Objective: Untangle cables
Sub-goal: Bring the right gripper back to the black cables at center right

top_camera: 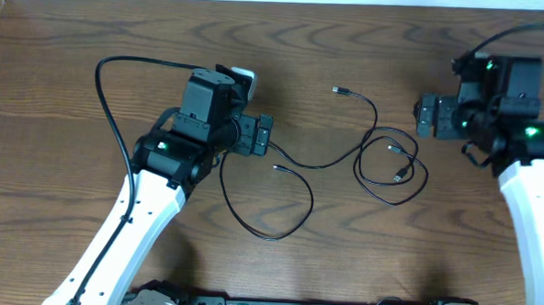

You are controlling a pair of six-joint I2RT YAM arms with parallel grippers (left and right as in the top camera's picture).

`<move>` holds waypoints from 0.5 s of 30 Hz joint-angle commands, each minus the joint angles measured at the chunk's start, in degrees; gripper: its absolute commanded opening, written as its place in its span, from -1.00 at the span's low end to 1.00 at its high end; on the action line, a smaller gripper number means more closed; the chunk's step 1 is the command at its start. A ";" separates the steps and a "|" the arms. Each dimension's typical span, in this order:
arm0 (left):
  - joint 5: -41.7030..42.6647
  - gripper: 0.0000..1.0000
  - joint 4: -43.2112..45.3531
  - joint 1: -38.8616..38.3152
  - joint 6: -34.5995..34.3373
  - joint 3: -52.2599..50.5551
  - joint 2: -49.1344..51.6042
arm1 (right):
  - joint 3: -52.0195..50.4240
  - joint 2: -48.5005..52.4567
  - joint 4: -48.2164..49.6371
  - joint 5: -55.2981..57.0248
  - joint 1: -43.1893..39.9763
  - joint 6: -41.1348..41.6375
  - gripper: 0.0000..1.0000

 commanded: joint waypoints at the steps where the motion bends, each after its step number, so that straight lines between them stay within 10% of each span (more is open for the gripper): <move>1: -3.93 0.89 3.54 -0.90 -0.76 -4.66 -0.04 | -9.51 -3.52 5.73 2.40 0.85 3.13 0.98; 15: 11.17 0.99 24.37 -0.94 6.54 -19.50 -0.39 | -28.15 -3.43 22.29 -0.28 1.68 6.62 0.99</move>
